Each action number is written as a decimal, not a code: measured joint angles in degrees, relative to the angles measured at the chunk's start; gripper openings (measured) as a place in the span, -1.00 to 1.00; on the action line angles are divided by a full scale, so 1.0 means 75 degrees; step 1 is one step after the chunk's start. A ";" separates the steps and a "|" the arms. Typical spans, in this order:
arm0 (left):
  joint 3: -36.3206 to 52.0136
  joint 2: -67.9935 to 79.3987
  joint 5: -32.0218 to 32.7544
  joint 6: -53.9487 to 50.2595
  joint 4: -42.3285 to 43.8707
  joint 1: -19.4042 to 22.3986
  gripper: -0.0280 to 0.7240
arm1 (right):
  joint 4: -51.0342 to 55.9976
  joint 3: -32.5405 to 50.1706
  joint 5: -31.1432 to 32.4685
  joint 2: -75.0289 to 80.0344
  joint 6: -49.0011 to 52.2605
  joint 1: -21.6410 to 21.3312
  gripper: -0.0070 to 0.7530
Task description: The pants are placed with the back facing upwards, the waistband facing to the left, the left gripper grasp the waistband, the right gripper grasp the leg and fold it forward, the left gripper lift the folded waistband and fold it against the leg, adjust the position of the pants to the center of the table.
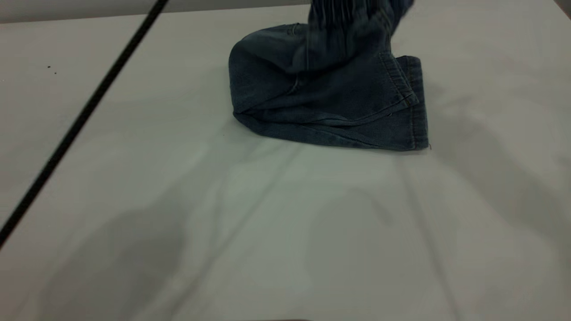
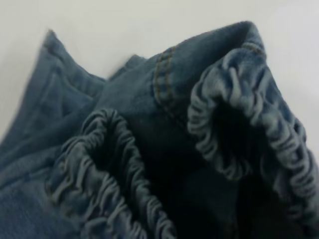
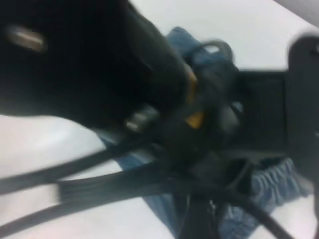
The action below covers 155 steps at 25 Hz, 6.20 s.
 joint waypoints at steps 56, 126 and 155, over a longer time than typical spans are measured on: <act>-0.1220 0.1897 0.1961 -0.4238 0.5606 -0.0157 0.49 | 0.0481 -0.0074 -0.0653 -0.0162 0.0087 0.0063 0.25; 1.0526 -1.3950 0.1967 -0.4224 0.4632 -0.0157 0.49 | 0.0010 0.9870 0.1259 -1.4095 0.0466 0.0063 0.25; 1.3329 -1.6606 0.1514 -0.3969 0.3572 -0.0157 0.49 | 0.0010 1.0125 0.1052 -1.4095 0.0348 0.0063 0.25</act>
